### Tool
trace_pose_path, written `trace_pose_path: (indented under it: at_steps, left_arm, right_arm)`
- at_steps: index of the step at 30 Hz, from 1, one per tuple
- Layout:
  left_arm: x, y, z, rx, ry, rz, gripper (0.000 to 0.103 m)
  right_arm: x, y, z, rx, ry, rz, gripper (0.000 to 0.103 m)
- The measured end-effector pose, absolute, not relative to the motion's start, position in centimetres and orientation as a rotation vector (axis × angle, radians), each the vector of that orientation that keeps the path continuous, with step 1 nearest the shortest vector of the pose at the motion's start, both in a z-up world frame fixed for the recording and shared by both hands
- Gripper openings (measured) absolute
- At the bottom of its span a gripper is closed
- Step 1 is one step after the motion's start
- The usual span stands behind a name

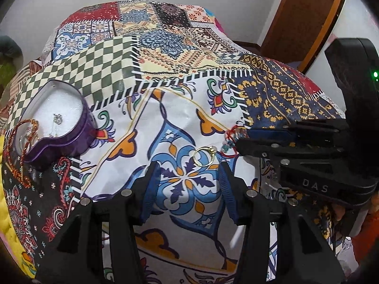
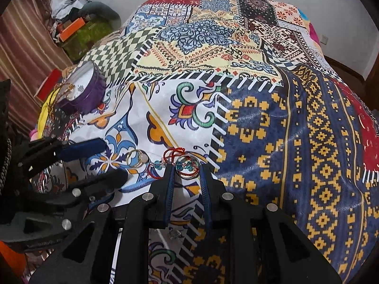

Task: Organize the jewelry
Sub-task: 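Move the left tool toward the gold ring on the bedspread, then close the left gripper on the gold ring and lift it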

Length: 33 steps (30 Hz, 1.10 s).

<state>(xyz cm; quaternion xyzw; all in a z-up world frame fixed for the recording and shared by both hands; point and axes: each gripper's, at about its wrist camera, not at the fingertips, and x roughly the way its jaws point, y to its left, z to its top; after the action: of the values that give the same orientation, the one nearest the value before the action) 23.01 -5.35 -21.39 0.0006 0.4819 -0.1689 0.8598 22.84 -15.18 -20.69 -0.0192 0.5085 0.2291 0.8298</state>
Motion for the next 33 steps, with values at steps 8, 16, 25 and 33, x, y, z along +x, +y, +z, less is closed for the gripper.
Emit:
trace_pose_path:
  at_steps: [8, 16, 25, 33]
  left_arm:
    - [23.5, -6.9, -21.7, 0.027, 1.018, -0.367, 0.046]
    - [24.0, -7.0, -21.8, 0.031, 1.024, -0.361, 0.029]
    - [24.3, -7.2, -21.8, 0.029, 1.025, -0.363, 0.018]
    - [24.0, -6.6, -21.1, 0.001, 1.023, -0.356, 0.0]
  right_arm:
    - [22.8, -15.4, -20.2, -0.023, 1.033, 0.484, 0.019]
    - [22.3, -17.2, -18.6, 0.035, 0.974, 0.465, 0.019]
    - [21.8, -18.6, -17.1, 0.063, 0.942, 0.437, 0.019]
    - [21.1, -18.6, -15.4, 0.048, 0.899, 0.428, 0.019]
